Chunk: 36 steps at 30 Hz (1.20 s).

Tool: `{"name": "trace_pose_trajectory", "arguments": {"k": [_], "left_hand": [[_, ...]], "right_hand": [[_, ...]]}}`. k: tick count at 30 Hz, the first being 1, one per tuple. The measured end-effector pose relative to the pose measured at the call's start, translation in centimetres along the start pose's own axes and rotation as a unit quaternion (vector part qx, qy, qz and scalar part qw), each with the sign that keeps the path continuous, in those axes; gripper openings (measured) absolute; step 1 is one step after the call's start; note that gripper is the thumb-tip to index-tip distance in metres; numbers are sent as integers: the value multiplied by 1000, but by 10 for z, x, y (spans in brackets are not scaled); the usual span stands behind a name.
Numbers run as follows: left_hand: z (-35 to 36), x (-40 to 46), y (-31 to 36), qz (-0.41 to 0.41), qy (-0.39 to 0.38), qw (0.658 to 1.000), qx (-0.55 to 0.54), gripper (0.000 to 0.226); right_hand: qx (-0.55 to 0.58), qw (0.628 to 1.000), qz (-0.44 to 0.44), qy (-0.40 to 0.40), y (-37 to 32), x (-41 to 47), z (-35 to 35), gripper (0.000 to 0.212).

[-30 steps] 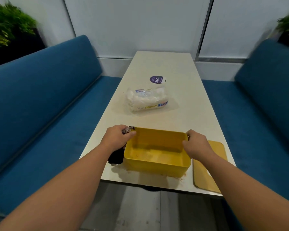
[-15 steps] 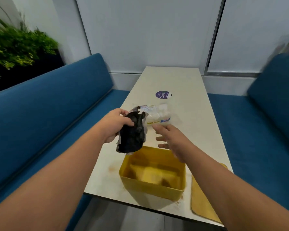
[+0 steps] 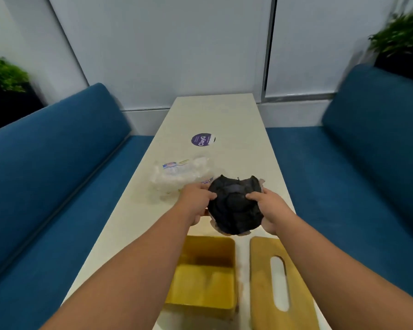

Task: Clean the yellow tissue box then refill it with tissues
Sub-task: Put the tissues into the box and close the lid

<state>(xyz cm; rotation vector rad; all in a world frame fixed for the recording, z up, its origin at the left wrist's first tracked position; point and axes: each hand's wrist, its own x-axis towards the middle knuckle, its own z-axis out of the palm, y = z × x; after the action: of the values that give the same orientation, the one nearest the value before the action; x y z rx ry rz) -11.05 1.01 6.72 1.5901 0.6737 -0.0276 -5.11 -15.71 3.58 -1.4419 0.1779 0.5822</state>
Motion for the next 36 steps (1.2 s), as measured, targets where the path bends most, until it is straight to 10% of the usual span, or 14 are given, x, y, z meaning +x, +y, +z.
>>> {"name": "trace_pose_trajectory", "arguments": {"k": [16,24,29,36], "left_hand": [[63,107,-29,-42,-114,990,65,27],[56,106,-28,-32,-128,984,123,37],[4,96,-8,56,7,994,89,10],[-121,116,-5,46,299,950,79,39]], "right_hand": [[-132,973,4,191,31,79,-56,13],[-219,939,-15,266,23,74,-51,46],[-237,926,-122,267,-5,76,-3,45],[-232,953,-147,130,-17,113,87,45]]}}
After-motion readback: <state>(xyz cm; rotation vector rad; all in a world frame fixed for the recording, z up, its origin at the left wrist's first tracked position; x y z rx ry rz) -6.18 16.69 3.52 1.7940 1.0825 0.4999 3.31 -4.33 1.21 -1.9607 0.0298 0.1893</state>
